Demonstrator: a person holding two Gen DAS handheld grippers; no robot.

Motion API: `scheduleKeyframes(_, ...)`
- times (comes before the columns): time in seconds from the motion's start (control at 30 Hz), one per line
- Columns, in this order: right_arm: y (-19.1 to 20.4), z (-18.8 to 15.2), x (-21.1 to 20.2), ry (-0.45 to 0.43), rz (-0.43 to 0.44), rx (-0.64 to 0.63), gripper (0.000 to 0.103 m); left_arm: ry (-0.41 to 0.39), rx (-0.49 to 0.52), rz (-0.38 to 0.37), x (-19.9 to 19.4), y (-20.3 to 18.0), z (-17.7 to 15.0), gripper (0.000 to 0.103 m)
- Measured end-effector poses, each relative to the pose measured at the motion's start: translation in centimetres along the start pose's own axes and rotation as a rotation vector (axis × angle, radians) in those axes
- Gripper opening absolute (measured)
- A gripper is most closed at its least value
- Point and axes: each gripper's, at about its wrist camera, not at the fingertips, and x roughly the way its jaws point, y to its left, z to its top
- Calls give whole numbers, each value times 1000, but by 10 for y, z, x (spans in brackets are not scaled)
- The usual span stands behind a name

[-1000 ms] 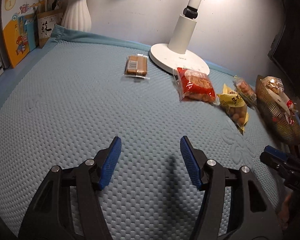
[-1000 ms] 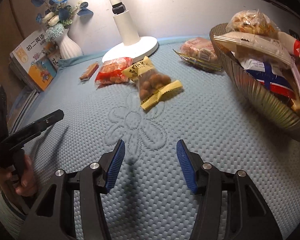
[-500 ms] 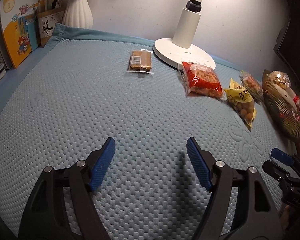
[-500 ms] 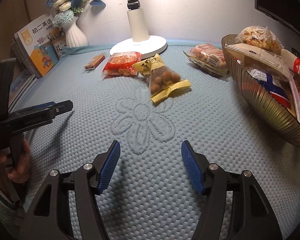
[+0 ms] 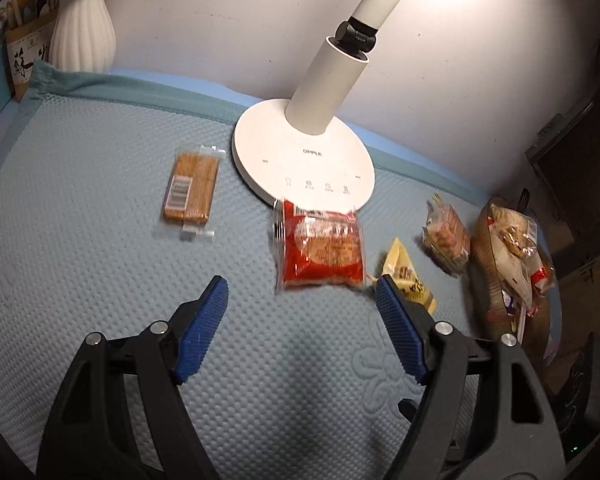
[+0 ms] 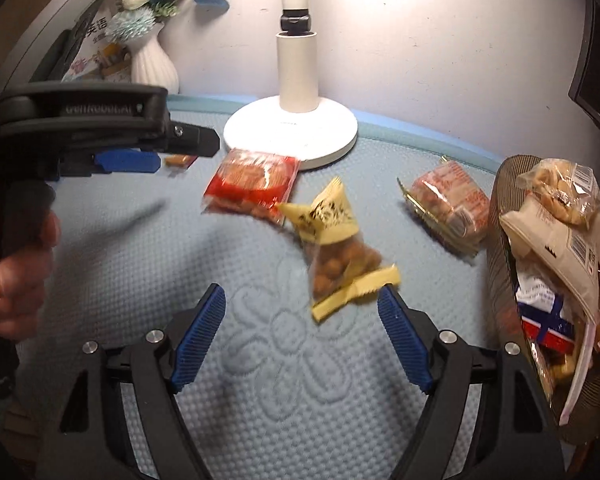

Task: Organize snacks
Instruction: 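Grasp the yellow peanut bag with the right gripper while the left grasps the red bread bag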

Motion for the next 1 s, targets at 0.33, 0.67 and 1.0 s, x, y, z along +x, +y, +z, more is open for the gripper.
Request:
scheduleKeyframes(0.33,-16,21,54,0,-23,-29,77,50,74,7,79,-28,21,85)
scheduleKeyframes(0.67,-21,20,59,12,-19,0,44,10,125,82,87,-36,11,71)
scheduleKeyframes(1.0,-2,-27,0,-34,39,-13,39,-3,118,47,45,-28,-28,53)
